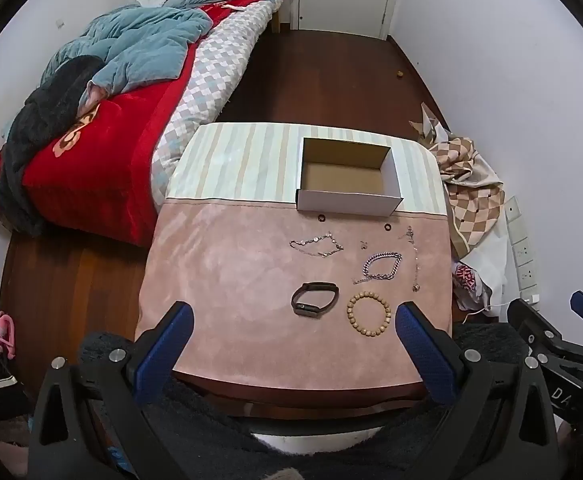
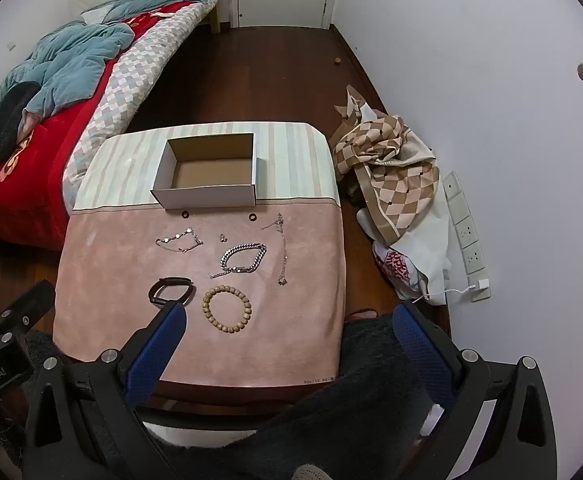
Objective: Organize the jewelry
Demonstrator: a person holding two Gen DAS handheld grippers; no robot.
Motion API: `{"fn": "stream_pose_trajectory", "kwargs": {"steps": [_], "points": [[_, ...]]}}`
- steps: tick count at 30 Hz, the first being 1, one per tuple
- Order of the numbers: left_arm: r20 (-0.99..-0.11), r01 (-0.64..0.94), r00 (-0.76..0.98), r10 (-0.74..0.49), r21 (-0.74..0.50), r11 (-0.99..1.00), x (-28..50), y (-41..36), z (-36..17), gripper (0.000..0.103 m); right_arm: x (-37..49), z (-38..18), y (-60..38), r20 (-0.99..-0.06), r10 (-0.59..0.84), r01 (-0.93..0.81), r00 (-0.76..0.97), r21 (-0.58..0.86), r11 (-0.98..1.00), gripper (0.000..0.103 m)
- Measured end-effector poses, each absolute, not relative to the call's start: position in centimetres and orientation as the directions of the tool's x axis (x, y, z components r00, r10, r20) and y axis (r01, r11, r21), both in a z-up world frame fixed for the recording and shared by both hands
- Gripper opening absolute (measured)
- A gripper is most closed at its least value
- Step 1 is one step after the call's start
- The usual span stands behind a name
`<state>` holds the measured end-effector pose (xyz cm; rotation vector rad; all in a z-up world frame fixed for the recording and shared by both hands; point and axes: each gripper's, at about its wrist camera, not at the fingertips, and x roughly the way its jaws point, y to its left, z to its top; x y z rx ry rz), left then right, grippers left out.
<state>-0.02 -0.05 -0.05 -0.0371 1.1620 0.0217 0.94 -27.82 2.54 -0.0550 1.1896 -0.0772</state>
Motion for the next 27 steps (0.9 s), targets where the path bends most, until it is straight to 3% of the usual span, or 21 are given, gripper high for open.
{"fn": "stream_pose_trajectory", "kwargs": {"steps": [27], "points": [[-0.91,-0.032,0.414,-0.019,-0.035,0.999,-0.2,0.0,1.1,0.103,0.4,3.8,-28.1,-0.914,-0.096,0.035,0.395,-0.089,0.995,0.103]]}}
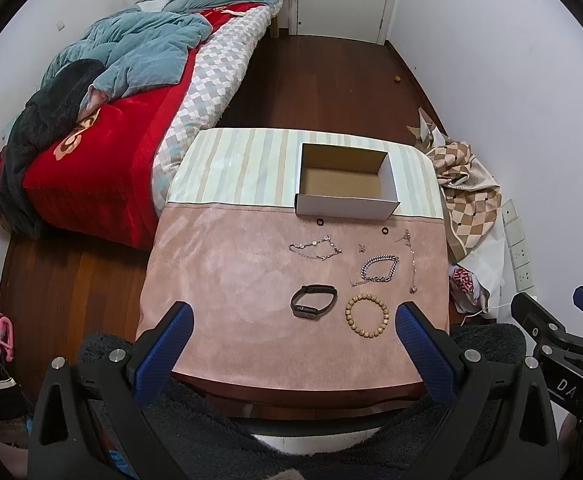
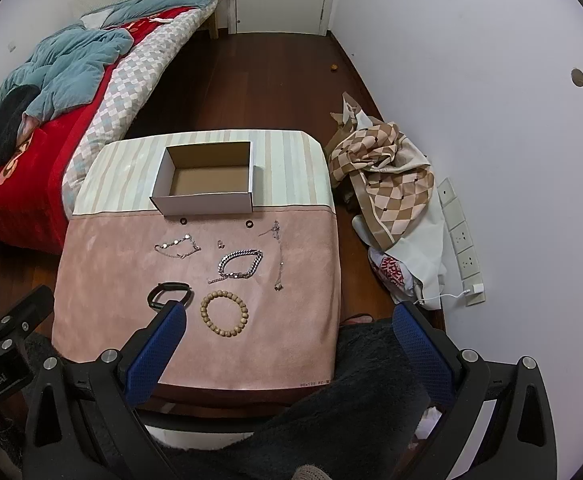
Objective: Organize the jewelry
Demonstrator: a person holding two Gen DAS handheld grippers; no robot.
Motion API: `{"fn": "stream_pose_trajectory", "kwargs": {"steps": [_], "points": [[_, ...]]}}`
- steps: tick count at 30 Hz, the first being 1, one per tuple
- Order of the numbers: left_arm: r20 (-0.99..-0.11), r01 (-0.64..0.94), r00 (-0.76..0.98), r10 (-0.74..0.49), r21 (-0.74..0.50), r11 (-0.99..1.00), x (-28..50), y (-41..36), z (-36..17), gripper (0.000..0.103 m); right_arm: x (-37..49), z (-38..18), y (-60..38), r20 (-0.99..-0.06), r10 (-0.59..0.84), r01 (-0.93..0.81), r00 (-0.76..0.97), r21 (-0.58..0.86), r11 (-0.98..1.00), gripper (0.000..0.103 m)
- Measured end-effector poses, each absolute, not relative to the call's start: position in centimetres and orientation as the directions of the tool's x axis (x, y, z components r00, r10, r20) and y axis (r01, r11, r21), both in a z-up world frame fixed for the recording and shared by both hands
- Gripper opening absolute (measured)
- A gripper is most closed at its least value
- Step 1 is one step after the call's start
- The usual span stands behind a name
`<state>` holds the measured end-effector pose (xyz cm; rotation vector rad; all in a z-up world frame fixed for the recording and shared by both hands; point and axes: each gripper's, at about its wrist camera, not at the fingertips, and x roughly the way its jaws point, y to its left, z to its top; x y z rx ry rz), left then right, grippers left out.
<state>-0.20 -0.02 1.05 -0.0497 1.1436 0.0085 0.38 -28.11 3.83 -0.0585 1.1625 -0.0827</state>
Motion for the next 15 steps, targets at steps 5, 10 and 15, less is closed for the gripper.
{"fn": "stream_pose_trajectory", "kwargs": {"steps": [5,10,15], "points": [[-0.91,-0.029,0.414,-0.02,-0.035,0.999,-0.22,-0.15,1.0,0.103,0.36,3.86,-28.18,-0.91,-0.099,0.036,0.402,-0.093,0.995,0.103],[-0.91,-0.028,0.414,-0.02,-0.034,0.999,-0.27,-0.29,0.92,0.103,0.36,4.03,-28.29,-0.909,-0.1,0.035,0.405,-0.094,0.995,0.103],[-0.908,-0.026,0.419,-0.017,-0.031,0.999,-0.36,-0.41,0.96,0.103,0.42,4.17,-28.38,-0.907,-0.099,0.035,0.41,-0.093,0.995,0.103]]}}
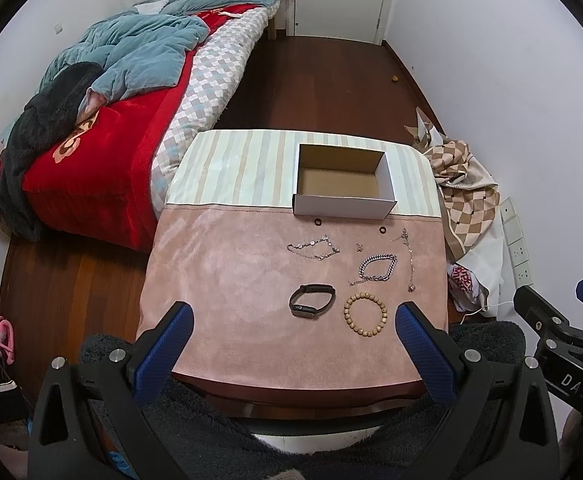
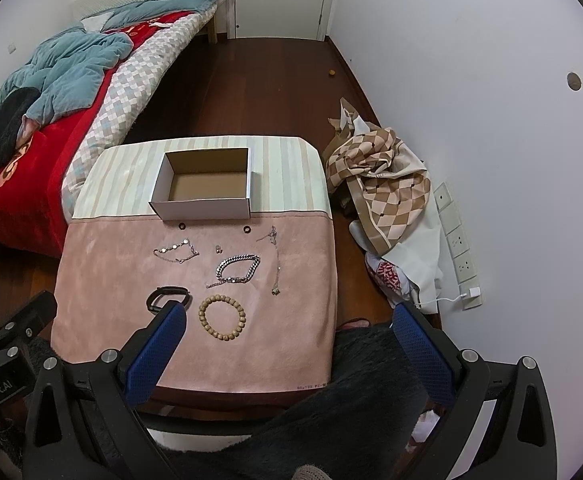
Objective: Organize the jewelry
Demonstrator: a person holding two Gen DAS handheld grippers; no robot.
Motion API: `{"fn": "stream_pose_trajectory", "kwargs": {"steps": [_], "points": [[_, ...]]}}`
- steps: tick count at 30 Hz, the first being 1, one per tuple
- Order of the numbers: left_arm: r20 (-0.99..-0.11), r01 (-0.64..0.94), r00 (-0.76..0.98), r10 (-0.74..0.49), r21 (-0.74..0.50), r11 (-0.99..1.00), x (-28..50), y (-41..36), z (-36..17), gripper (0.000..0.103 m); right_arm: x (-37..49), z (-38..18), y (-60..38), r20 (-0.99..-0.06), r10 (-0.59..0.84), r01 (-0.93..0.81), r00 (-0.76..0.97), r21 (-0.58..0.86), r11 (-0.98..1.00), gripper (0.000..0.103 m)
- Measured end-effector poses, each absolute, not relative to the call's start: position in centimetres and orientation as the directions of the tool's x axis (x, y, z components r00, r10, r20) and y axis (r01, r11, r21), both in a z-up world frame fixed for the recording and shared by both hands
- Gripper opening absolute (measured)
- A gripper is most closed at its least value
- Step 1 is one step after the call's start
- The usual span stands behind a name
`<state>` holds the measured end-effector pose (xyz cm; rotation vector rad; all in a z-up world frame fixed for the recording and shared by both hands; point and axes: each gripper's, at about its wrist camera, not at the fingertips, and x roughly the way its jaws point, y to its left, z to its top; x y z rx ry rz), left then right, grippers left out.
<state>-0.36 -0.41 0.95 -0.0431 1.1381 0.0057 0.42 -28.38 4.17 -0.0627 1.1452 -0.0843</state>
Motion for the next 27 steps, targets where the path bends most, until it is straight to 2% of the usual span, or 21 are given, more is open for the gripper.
{"fn": "stream_pose_trajectory", "kwargs": {"steps": [27], "points": [[-0.897,-0.015,0.441,-0.016,-0.025,1.0,-1.14,-0.62,1.85,0.103,-0.44,5.01,-28.35,-0.894,-0.1,0.039,0.437,-0.092,0.995,0.103]]}}
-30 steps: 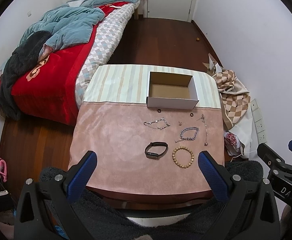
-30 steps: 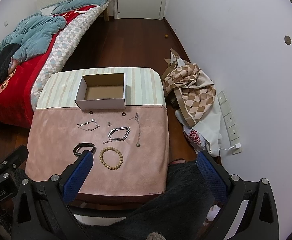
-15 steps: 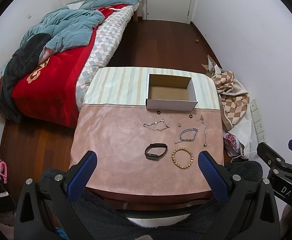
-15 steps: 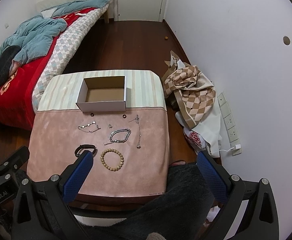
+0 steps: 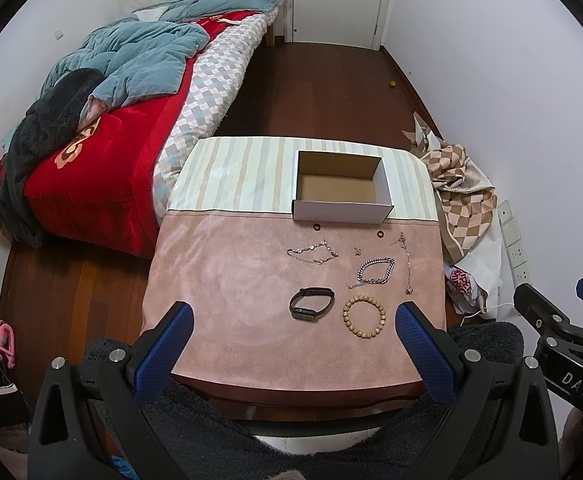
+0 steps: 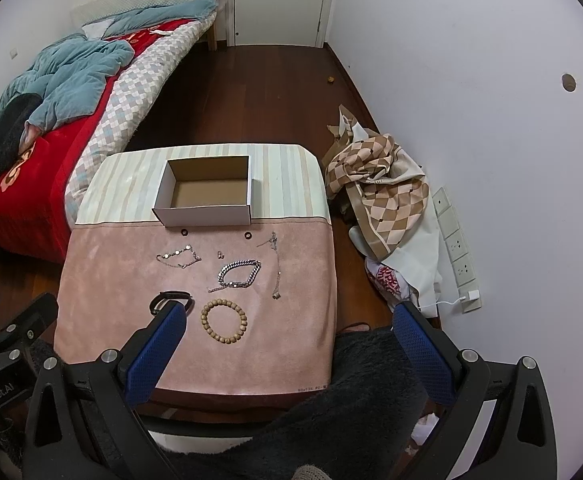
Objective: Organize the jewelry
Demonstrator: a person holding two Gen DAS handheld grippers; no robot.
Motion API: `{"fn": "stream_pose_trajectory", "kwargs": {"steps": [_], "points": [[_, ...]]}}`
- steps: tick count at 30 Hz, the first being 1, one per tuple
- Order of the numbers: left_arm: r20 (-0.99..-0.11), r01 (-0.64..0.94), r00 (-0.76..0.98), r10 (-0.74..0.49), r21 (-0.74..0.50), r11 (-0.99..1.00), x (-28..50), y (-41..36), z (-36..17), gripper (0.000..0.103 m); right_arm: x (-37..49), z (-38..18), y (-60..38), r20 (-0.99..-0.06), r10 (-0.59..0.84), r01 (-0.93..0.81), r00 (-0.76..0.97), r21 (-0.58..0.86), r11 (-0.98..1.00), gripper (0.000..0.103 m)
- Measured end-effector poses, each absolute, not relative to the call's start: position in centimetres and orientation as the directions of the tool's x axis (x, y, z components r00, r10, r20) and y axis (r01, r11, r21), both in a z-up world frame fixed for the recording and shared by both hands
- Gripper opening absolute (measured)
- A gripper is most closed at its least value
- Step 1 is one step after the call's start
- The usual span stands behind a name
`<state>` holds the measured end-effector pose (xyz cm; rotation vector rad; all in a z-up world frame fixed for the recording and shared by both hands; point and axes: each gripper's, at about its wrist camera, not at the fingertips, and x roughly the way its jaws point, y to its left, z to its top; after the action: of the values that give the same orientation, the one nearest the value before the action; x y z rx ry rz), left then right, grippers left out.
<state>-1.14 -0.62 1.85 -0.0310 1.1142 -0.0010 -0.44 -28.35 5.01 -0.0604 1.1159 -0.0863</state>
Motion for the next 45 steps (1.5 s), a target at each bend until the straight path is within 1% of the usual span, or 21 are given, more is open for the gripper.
{"fn": "stream_pose_trajectory", "kwargs": {"steps": [27,32,37,42,45], "points": [[-0.897,-0.021,0.442,-0.025,-0.038,0.999,-1.8,-0.2,2.1,0.103,-0.6,5.3,-28.0,-0.891,-0.1,0.036,0.443,-0.094,0.995,0.103],[-0.897,-0.027,0.441,-0.019,-0.035,0.999,-1.3,-0.1,1.3,0.103,-0.3,4.8,-27.9,-0.897,-0.095,0.04,0.433,-0.086,0.996,0.103],[-0.896,-0.045,0.442,0.034,0.015,0.999,0.9,0.0,-1.5,0.103,1.6,1.5,-28.1,-0.913,-0.102,0.059,0.394,-0.085,0.995,0.103],[-0.898,-0.035,0.425,0.114,0.109,0.993,3.7,0.0,-6.1,0.103,4.6,-5.6,-28.2,-0.955,-0.093,0.044,0.283,-0.084,0.995,0.103],[-0.914,-0.027,0.377,0.148,0.149,0.988,5.3,0.3,-9.7,0.103,5.9,-10.8,-28.1,-0.975,-0.086,0.028,0.203,-0.082,0.996,0.103]]}}
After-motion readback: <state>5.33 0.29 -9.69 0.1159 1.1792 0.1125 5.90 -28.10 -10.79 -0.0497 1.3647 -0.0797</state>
